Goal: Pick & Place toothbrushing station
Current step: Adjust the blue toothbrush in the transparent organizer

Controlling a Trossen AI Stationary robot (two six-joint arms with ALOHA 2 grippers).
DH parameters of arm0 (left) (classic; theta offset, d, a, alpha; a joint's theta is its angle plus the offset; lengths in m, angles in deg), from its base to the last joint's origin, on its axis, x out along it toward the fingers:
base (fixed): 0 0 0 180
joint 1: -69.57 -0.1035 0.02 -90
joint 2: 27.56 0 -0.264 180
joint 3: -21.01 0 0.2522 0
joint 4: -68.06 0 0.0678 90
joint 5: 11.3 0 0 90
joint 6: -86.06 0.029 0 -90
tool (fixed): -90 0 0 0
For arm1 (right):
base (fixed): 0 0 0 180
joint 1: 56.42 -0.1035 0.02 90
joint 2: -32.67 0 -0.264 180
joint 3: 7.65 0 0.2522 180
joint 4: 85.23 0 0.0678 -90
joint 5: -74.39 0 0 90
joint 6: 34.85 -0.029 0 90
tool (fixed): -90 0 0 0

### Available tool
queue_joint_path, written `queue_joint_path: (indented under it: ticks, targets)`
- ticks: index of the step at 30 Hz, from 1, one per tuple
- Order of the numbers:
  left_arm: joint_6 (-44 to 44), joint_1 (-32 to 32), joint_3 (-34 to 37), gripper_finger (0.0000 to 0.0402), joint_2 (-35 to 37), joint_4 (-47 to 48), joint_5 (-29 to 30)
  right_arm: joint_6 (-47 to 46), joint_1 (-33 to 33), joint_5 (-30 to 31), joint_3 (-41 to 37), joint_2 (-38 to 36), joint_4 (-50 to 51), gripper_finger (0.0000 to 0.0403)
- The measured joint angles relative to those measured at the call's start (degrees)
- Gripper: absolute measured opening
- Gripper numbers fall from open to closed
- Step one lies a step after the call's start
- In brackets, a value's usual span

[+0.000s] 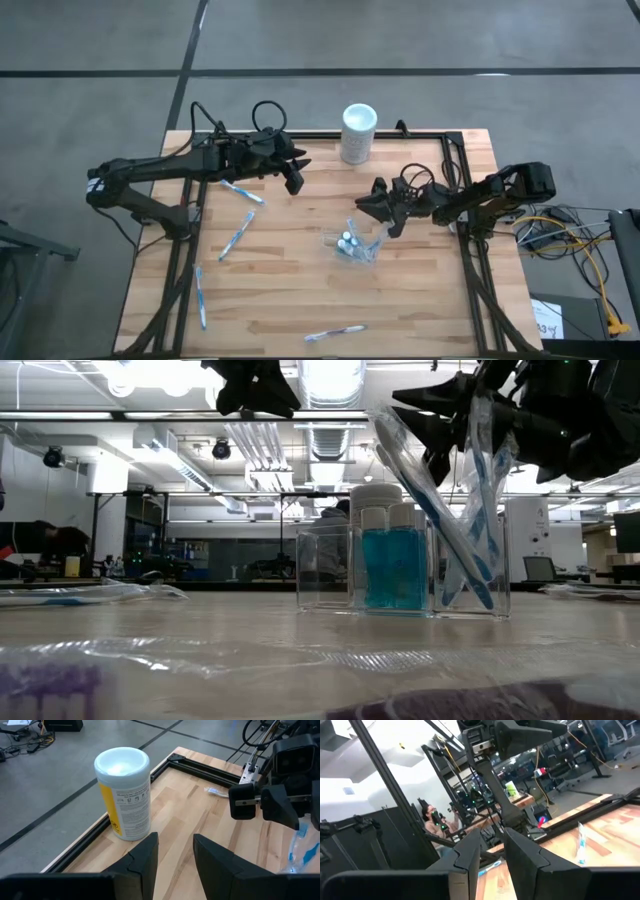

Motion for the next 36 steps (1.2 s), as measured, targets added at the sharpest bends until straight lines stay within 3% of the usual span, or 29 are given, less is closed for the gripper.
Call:
queue_joint_path:
  ticks: [7,13,21,26,30,36]
  targets:
    - [0.1,0.0,0.0,0.0129,0.0,0.0,0.0,0.5,0.0,0.0,0.4,0.0,0.4,0.0095]
    - [6.4,0.0,0.0,0.0129,0.0,0.0,0.0,1.9,0.0,-0.2,2.5,0.0,2.7,0.0098]
    - [-3.2,0.0,0.0,0.0129,0.0,-0.8,-0.4,3.4,-0.1,-1.5,6.1,0.1,11.2,0.0091]
    - [-2.5,0.5,1.0,0.0129,0.0,-2.3,-12.0,7.5,-0.1,-1.4,7.2,-0.4,10.9,0.0091]
    - [-2.8,2.1,6.1,0.0129,0.0,-11.9,-19.3,7.5,-0.1,-1.4,7.4,-0.6,10.9,0.0094]
    - [-8.3,6.2,18.9,0.0129,0.0,-37.9,-19.7,6.3,-0.1,-1.4,6.4,-0.6,12.2,0.0098]
